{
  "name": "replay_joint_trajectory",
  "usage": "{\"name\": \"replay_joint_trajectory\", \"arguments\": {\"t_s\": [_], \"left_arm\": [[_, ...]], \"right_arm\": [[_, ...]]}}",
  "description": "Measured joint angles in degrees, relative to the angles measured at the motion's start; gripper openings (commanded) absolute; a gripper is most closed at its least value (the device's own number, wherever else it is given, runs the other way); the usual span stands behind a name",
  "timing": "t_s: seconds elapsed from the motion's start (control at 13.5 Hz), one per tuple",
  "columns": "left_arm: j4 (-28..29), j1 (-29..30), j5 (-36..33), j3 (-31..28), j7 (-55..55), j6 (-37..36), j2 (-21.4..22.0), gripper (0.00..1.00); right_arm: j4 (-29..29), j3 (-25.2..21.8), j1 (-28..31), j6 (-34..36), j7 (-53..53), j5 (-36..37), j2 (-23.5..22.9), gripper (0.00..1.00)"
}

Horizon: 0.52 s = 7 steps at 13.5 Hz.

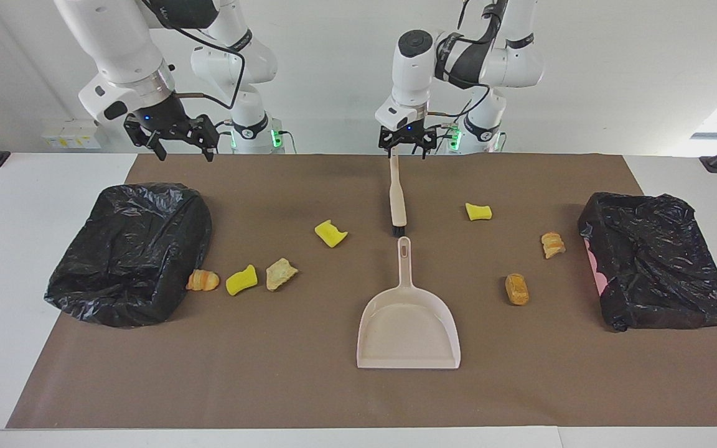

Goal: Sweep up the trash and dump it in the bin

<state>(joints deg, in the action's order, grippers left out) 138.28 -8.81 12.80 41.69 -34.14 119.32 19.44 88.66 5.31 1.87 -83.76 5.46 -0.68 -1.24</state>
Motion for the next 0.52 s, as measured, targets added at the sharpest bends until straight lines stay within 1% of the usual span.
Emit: {"name": "replay_joint_trajectory", "arguments": {"t_s": [0.07,0.3,0.37,0.52], "left_arm": [[1.19,-0.12,0.05,1.41,-1.4,1.61,-0.43,1.0],[2.98,-0.92,0.13,2.04,-2.45,5.35,-3.54,0.87],[3.09,-0.91,0.13,1.76,-2.46,6.26,-4.95,0.87],[3.12,-0.87,0.13,1.44,-2.46,6.76,-6.39,0.87]], "right_arm": [[-0.27,0.63,-0.01,-0.84,0.0,0.01,-1.28,1.0],[-1.28,2.53,-0.2,-4.71,0.0,0.04,-5.22,1.0],[-1.57,2.95,-1.34,-6.19,0.06,0.05,-6.5,1.0],[-1.78,3.18,-4.65,-8.64,3.39,0.12,-8.24,1.0]]}}
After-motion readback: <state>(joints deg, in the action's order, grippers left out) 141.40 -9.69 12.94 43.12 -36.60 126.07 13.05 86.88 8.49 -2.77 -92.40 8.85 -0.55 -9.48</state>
